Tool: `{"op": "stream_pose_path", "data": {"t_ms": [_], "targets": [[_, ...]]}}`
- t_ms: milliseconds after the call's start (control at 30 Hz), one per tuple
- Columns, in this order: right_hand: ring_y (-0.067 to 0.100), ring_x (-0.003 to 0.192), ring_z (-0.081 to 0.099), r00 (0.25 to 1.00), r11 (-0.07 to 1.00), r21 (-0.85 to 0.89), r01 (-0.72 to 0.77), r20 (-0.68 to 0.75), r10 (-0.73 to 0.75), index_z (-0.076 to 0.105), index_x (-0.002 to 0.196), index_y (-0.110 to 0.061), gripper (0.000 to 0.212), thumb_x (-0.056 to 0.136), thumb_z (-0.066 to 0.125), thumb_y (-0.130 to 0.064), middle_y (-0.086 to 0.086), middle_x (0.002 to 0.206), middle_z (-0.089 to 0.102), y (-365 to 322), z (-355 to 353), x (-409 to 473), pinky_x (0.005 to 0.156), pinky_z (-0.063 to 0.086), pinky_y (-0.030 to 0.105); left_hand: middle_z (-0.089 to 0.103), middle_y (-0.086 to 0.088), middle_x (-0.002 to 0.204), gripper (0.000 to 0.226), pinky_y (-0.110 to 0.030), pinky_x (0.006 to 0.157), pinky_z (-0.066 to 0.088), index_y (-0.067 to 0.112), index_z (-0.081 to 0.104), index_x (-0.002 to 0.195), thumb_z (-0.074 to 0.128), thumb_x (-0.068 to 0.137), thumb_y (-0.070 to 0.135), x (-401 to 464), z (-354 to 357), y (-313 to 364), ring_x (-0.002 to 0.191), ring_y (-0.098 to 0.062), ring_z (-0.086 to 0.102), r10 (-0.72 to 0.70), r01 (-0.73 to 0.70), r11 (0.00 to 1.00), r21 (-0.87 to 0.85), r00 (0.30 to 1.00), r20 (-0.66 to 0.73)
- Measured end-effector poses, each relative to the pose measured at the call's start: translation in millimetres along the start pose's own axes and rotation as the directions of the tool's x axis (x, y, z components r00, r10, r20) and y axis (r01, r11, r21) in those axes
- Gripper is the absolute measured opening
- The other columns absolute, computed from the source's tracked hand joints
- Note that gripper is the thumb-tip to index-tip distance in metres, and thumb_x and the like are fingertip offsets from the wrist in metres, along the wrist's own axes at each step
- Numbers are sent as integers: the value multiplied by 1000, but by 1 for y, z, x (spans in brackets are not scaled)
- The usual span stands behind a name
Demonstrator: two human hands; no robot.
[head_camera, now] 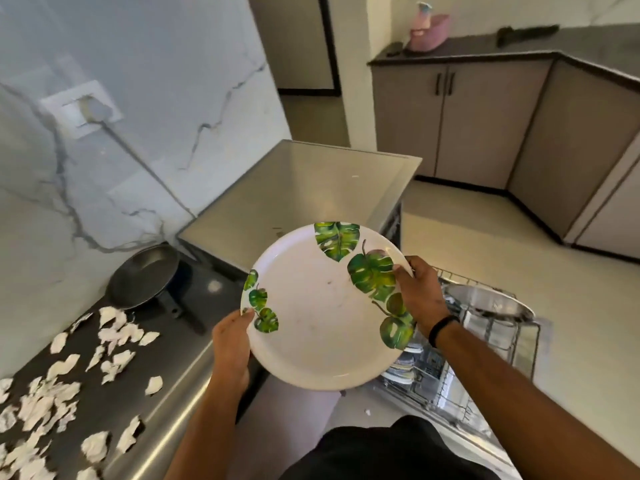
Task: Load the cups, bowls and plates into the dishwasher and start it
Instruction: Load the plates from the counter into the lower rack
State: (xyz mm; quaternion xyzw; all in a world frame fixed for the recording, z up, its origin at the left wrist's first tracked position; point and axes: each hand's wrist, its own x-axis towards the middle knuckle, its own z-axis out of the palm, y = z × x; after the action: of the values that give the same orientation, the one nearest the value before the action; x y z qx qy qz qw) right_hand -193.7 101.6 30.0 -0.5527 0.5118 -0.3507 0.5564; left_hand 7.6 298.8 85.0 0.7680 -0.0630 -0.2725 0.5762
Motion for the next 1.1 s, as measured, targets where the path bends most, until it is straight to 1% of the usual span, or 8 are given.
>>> {"op": "stream_pose_path", "data": {"t_ms": [100, 200, 333, 467, 667, 800, 967, 1100], "targets": [[22, 75, 61, 996, 997, 65, -33, -79, 38, 61, 98, -14, 9, 101, 52, -13, 4, 84, 66, 21, -48, 3, 68, 52, 34, 76, -16, 83, 19, -39, 66, 62, -1, 72, 92, 54, 97, 5, -8, 45, -4, 70, -30, 72, -19, 8, 996, 88, 992, 121], [17, 73, 59, 987, 996, 79, -42, -149, 53, 61, 102, -13, 9, 102, 52, -13, -1, 81, 63, 44, -86, 0, 62, 49, 27, 76, -17, 92, 18, -58, 90, 55, 6, 75, 93, 57, 97, 8, -4, 80, -11, 91, -40, 71, -49, 8, 980, 199, 979, 199], [11, 69, 56, 962, 990, 102, -94, -245, 117, 59, 104, -14, 8, 101, 53, -11, -4, 80, 60, 73, -125, -7, 55, 45, 15, 75, -15, 96, 17, -55, 85, 55, 13, 74, 93, 58, 97, 16, 2, 126, -23, 93, -36, 69, -76, -23, 945, 327, 954, 289], [13, 73, 58, 925, 976, 132, -174, -319, 208, 62, 108, -11, 12, 99, 55, -12, 2, 86, 64, 98, -163, -9, 62, 49, 23, 74, -18, 101, 24, -45, 70, 57, 9, 72, 100, 57, 100, 28, 10, 183, -38, 89, -35, 68, -132, -34, 921, 389, 911, 391], [25, 81, 64, 833, 914, 186, -359, -378, 404, 63, 105, -17, 17, 95, 57, -4, 10, 93, 68, 131, -211, -6, 71, 56, 34, 72, -4, 116, 35, -44, 93, 55, 27, 67, 116, 42, 105, 49, 12, 271, -62, 105, -23, 69, -196, -34, 931, 363, 794, 576], [32, 90, 67, 725, 852, 170, -495, -460, 513, 67, 105, -16, 15, 93, 63, -7, 12, 97, 71, 154, -224, 19, 80, 60, 43, 61, -3, 139, 79, -50, 105, 48, 30, 54, 140, 39, 84, 84, 43, 330, -94, 123, -23, 60, -287, 11, 902, 431, 762, 581], [27, 63, 56, 613, 771, 81, -632, -556, 561, 76, 84, -14, 8, 86, 72, -21, 6, 66, 63, 198, -229, 68, 65, 52, 40, 72, -2, 103, 64, -29, 72, 52, 24, 66, 112, 19, 101, 66, 69, 398, -117, 93, -16, 67, -408, 258, 899, 353, 786, 465], [21, 68, 63, 592, 747, 383, -543, -456, 664, 80, 80, -16, 19, 77, 63, -8, 11, 73, 71, 243, -219, 105, 73, 63, 46, 70, -5, 96, 69, -36, 112, 37, 18, 61, 76, 17, 103, 63, 102, 437, -164, 102, -19, 65, -373, 347, 928, 139, 874, 312]]}}
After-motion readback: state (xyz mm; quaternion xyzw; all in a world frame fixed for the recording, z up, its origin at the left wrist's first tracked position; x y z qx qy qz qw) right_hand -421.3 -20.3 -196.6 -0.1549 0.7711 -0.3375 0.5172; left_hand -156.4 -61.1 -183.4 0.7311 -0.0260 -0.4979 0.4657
